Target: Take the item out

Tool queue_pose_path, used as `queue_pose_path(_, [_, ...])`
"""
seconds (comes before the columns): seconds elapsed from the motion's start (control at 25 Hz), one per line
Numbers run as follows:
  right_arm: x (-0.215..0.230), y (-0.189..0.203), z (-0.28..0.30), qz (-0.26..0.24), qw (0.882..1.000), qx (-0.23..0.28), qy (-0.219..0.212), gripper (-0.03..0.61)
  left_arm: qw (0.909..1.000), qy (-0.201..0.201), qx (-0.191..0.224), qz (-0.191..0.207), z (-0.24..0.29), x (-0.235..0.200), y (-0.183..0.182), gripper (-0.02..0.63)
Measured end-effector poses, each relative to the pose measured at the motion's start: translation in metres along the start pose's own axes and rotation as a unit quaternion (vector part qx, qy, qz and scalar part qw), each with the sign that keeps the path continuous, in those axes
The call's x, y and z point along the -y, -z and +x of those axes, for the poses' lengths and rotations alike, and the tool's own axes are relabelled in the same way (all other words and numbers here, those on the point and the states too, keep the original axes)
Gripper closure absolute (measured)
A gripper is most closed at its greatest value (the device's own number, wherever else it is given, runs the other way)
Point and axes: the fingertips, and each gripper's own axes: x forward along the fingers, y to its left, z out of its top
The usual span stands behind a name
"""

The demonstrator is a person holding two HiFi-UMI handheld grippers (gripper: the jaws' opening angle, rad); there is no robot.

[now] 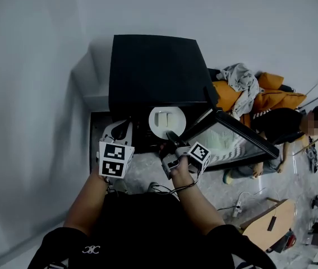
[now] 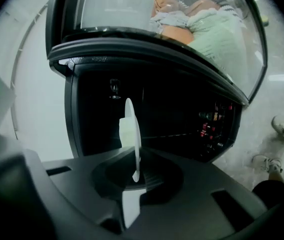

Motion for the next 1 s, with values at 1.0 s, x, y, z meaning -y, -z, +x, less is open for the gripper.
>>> queue_pose_path(1.0, [-0.015,0.009,-0.113,-0.026,0.999,-0.004,-0.030,0.554,0.9982,0.058,0.009,0.015,0.034,0.046,-0.007,0.615])
